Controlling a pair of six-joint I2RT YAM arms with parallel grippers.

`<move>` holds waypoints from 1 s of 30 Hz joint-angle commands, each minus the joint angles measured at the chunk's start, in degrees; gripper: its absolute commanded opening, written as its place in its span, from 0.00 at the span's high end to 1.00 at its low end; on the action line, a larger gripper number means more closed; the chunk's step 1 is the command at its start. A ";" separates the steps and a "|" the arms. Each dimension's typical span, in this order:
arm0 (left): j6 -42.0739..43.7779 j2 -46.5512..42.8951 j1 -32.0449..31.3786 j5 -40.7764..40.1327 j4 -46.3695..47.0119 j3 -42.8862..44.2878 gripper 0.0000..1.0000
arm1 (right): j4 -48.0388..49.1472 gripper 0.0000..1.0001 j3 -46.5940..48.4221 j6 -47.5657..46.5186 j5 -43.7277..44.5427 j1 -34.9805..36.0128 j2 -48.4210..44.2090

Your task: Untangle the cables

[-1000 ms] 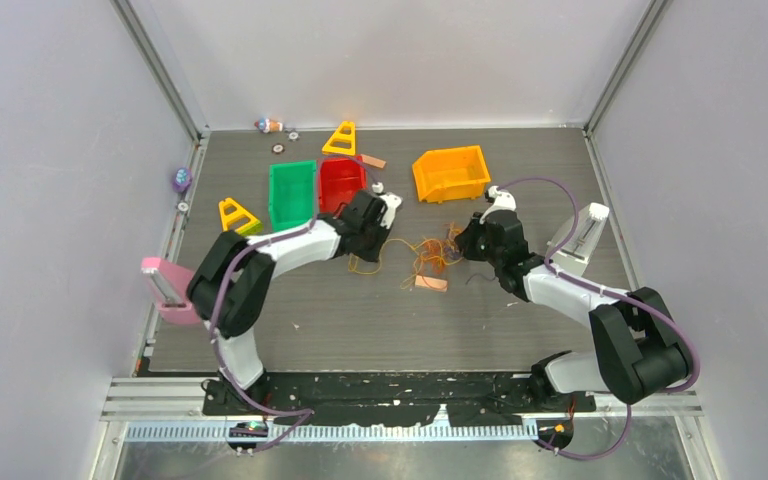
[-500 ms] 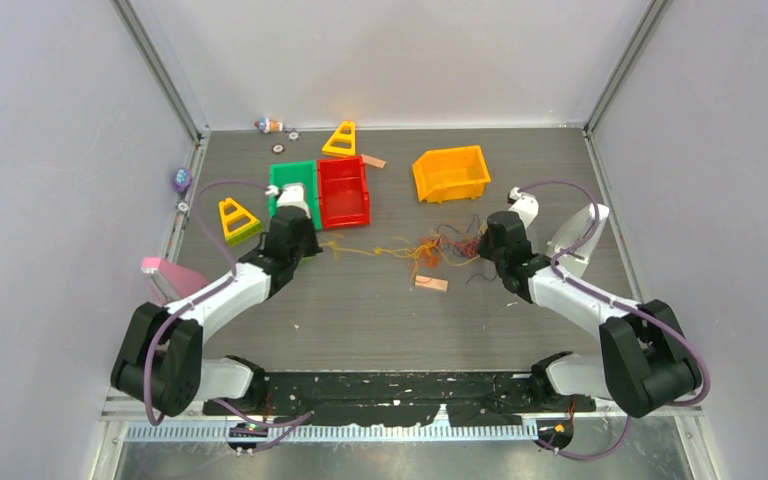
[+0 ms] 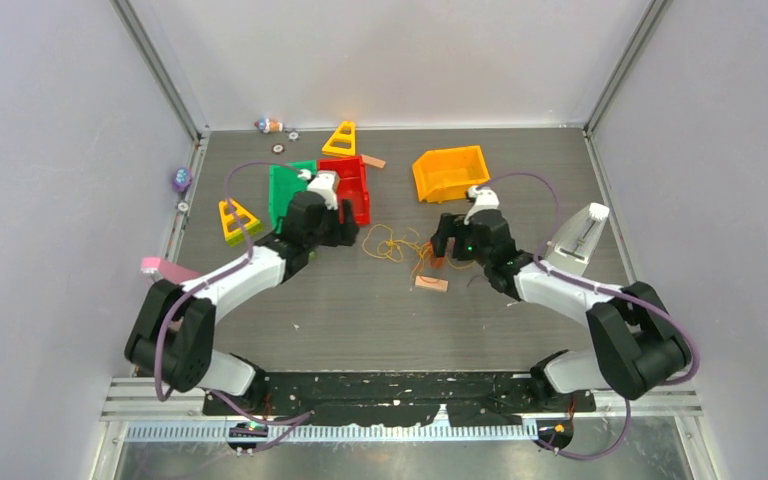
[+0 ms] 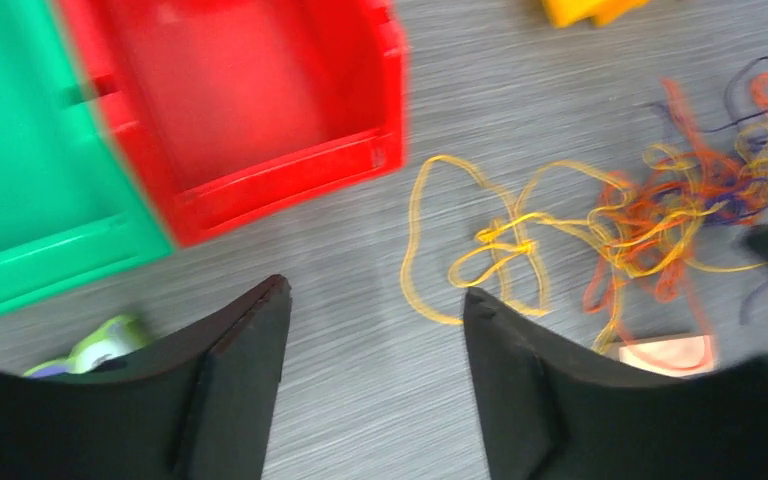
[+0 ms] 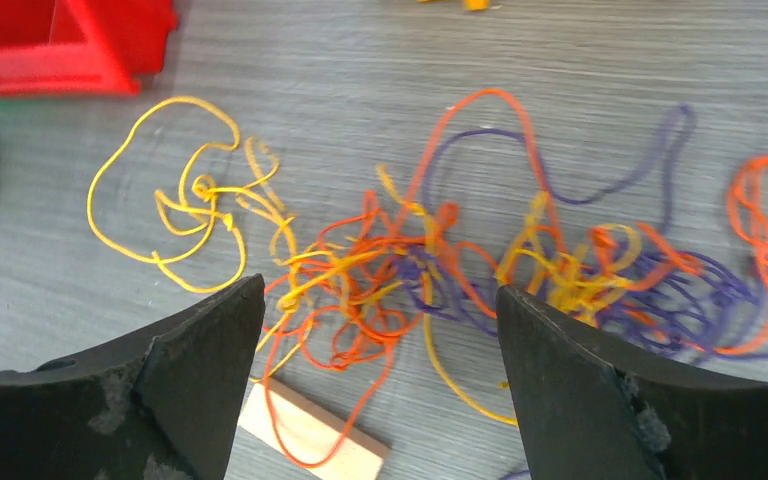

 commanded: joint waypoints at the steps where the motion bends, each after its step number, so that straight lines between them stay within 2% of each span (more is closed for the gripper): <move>1: 8.55 6.09 -6.99 -2.67 -8.97 10.46 0.24 | -3.20 0.08 8.45 -5.56 1.26 4.80 4.55; 3: 10.61 9.21 -9.35 -4.91 -13.14 14.23 0.16 | -7.32 0.08 12.10 -6.29 4.52 6.40 8.15; 6: 10.95 13.42 -10.28 -3.33 -17.69 18.50 0.12 | -12.93 0.10 15.95 -6.18 9.54 7.81 12.74; 8: 10.80 15.61 -10.30 -1.35 -20.19 20.90 0.11 | -15.05 0.15 17.40 -5.38 11.32 8.00 14.41; 11: 10.70 18.93 -10.37 1.19 -21.74 23.06 0.10 | -16.92 0.23 18.81 -4.51 12.31 8.02 16.02; 17: 10.75 24.98 -10.78 3.49 -26.80 28.75 0.08 | -19.29 0.25 21.35 -3.27 8.96 7.64 20.23; 19: 10.75 26.39 -10.84 3.92 -27.86 29.97 0.08 | -19.29 0.31 21.79 -2.93 5.80 6.86 21.39; 21: 10.62 27.96 -10.83 3.98 -29.04 31.32 0.09 | -19.29 0.41 22.25 -2.69 2.63 6.13 22.30; 23: 10.26 29.38 -10.89 3.37 -30.25 33.01 0.10 | -18.65 0.55 22.40 -2.85 0.10 5.86 22.59; 24: 10.21 30.12 -10.96 3.19 -30.62 33.65 0.11 | -18.29 0.68 22.21 -2.93 -0.80 5.81 22.61; 26: 9.85 31.89 -11.00 3.04 -31.86 35.17 0.16 | -16.88 0.84 21.69 -3.54 -4.25 5.82 22.21; 28: 9.49 33.40 -11.09 3.16 -32.94 36.61 0.22 | -14.98 0.93 20.56 -3.92 -8.39 5.86 21.34; 30: 9.10 34.63 -11.11 3.82 -33.44 37.59 0.28 | -10.66 0.94 18.91 -4.22 -11.03 5.82 19.38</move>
